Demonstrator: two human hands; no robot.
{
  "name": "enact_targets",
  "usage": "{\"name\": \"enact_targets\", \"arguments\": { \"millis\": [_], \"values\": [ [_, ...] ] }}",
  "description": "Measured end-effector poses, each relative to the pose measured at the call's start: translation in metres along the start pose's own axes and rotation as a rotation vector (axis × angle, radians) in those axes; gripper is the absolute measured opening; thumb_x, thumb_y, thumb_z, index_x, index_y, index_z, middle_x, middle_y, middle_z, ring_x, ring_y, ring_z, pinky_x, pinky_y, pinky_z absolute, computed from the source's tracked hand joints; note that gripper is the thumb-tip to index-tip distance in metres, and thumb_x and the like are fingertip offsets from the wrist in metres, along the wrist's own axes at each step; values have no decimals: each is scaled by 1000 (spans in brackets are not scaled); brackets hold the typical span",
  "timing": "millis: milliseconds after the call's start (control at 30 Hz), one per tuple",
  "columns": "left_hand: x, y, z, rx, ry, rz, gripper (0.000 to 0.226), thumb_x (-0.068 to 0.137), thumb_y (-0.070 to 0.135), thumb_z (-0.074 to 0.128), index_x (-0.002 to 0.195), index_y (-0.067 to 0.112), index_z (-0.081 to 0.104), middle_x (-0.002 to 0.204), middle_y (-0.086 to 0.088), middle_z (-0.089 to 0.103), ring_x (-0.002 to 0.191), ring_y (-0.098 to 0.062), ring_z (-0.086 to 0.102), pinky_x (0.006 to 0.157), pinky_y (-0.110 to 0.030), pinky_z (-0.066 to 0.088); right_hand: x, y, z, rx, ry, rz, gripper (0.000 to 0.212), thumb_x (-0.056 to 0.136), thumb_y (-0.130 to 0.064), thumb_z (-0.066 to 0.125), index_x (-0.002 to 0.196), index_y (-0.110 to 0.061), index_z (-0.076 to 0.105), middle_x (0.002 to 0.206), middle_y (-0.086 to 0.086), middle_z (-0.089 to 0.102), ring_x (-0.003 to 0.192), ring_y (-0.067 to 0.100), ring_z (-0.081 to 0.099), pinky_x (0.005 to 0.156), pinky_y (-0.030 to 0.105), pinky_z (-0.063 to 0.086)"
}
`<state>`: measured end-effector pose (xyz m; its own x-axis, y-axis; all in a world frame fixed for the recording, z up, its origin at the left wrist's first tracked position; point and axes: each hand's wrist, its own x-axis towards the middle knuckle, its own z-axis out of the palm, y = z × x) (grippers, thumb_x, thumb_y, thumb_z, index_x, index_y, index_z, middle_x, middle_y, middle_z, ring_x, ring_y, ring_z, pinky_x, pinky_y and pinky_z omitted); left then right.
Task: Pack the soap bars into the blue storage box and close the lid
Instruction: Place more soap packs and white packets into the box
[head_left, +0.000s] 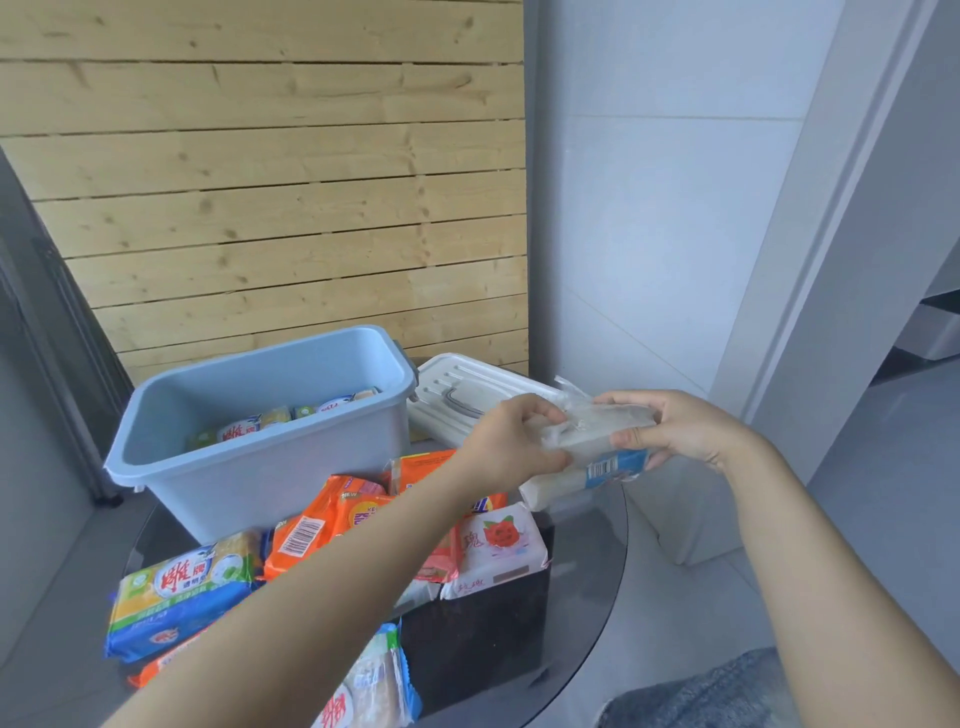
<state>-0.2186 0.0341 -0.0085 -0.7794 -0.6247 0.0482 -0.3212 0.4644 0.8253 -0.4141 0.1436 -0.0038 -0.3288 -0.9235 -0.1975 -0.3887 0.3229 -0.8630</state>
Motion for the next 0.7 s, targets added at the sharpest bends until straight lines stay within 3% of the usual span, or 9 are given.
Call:
{"name": "enact_targets", "arguments": {
  "millis": [133,233,467,533,600,700],
  "values": [
    [-9,11,-40,-17,45,51,32,73,17,77,100,25,61,97,-6,62,78,-15,52,72,-27,49,-2,-33,9,78,12,-106,44,77,-13,74,111,-37,60,110,2,67,89,22,69,71,36,59],
    [-20,13,-72,12,75,72,32,67,26,79,92,35,61,104,-12,66,76,-15,55,77,-39,54,4,-60,26,89,9,-153,52,76,-13,75,123,-29,59,115,5,66,93,24,69,75,43,59],
    [-48,-6,-146,-31,174,18,33,63,34,83,91,38,65,85,-9,62,75,-19,54,74,-38,50,27,-121,74,36,-27,-263,57,74,-23,78,126,-30,57,127,-1,61,99,20,68,74,44,60],
    [-56,-13,-170,-50,225,-2,36,63,34,85,93,35,66,91,-17,68,78,-20,57,76,-45,54,39,-143,91,30,-48,-297,57,74,-23,78,126,-30,57,128,-3,59,97,20,68,73,45,60],
    [-61,-20,-190,-54,279,-10,46,54,47,84,96,37,68,103,-29,66,79,-21,57,83,-56,53,50,-164,103,11,-62,-320,58,74,-24,78,127,-29,57,129,-3,59,97,20,68,71,43,60],
    [-68,-30,-218,-71,349,-8,40,58,47,83,94,41,68,109,-29,65,82,-21,61,91,-52,51,70,-193,121,-17,-97,-345,62,73,-24,78,131,-25,54,135,-3,55,103,19,65,70,42,60]
  ]
}}
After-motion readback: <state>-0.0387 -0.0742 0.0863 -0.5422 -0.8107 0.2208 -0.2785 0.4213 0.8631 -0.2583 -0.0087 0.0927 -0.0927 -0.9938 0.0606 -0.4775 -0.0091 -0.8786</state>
